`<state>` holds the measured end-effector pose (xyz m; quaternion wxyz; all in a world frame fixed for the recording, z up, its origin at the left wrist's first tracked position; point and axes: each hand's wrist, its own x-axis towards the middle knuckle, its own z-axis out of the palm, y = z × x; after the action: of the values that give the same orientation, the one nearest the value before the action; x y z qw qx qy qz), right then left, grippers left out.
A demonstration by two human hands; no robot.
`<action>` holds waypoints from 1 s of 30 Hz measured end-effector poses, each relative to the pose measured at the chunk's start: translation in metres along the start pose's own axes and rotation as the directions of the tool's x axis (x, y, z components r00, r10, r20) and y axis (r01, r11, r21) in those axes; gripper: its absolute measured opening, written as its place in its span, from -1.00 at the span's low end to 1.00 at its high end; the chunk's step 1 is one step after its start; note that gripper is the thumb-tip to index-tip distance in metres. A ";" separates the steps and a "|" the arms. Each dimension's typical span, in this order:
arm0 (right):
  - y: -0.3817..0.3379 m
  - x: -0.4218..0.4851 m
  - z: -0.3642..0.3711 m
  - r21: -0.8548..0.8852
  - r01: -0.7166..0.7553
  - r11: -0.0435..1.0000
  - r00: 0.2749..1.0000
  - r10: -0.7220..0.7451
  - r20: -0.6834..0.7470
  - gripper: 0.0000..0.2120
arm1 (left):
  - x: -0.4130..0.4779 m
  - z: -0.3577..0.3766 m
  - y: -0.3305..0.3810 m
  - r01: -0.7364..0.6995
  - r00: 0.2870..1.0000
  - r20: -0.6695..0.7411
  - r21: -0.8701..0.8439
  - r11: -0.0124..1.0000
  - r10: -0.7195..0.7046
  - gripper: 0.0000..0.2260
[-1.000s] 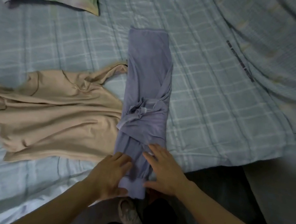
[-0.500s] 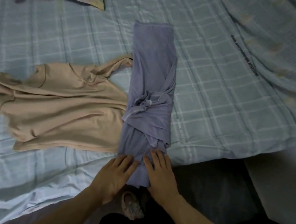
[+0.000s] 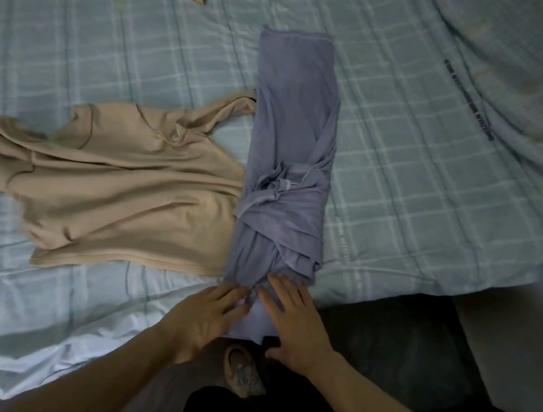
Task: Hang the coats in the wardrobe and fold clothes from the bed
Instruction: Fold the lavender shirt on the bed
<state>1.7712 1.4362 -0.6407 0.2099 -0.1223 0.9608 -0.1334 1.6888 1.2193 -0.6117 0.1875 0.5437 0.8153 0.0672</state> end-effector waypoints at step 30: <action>0.048 0.041 -0.203 0.714 0.028 0.699 0.746 0.461 -0.480 -0.76 | 0.100 -0.182 -0.029 0.121 0.697 -0.493 -0.634 0.764 -0.520 -0.81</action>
<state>1.6380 1.5109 -0.4929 -0.0781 0.1373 0.8621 -0.4814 1.5609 1.3157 -0.4770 0.0544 0.2483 0.8573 0.4478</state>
